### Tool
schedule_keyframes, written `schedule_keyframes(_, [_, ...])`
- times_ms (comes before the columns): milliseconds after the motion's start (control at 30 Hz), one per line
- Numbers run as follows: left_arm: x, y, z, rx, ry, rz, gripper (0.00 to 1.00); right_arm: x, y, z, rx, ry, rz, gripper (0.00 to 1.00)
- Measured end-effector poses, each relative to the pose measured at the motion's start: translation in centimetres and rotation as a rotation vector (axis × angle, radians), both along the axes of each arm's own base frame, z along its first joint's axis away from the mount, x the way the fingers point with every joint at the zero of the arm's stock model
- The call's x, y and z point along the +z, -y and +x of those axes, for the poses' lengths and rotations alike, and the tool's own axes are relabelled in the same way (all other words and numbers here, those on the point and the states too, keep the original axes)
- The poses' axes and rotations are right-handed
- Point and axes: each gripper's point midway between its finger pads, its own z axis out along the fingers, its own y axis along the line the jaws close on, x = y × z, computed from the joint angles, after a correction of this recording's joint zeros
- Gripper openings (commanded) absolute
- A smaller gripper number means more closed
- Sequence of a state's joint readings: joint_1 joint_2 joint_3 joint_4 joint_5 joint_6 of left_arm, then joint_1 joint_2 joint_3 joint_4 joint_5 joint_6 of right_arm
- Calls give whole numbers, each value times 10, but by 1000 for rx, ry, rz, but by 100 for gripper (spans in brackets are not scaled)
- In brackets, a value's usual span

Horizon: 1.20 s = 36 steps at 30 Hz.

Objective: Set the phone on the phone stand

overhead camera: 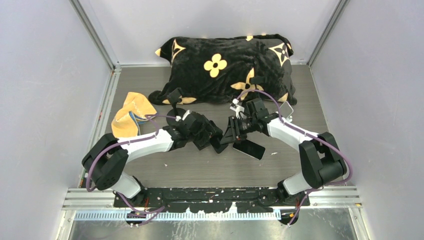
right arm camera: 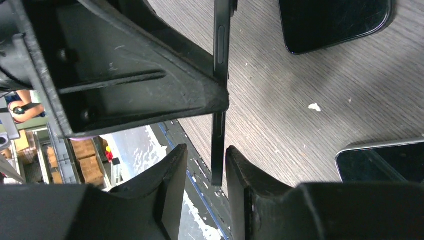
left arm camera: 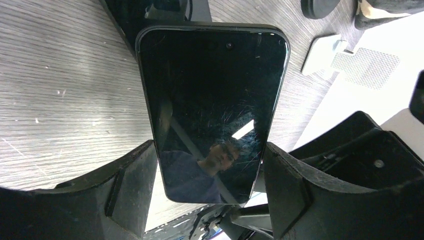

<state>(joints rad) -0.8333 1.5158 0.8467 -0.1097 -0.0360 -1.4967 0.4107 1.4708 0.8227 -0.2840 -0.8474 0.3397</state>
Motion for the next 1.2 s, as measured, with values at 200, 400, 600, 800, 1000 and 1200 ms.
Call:
schedule_keyframes(200, [5, 7, -1, -15, 21, -18, 21, -6, -2, -2, 3, -23, -9, 20])
schedule_keyframes(400, [9, 10, 2, -33, 59, -25, 72, -6, 1, 2, -13, -19, -29, 2])
schedule_keyframes(600, [40, 13, 4, -122, 227, -48, 99, 8, 12, 11, -46, -39, 31, 1])
schedule_keyframes(800, [135, 5, -1, -223, 562, -117, 100, 54, 37, 17, -80, 19, 157, 1])
schedule_keyframes(1000, [204, -8, -14, -299, 885, -163, 100, 114, 58, 17, -53, 142, 215, 1])
schedule_keyframes(1200, [232, -16, -23, -353, 1057, -234, 100, 176, 60, 6, 77, 335, 234, 1])
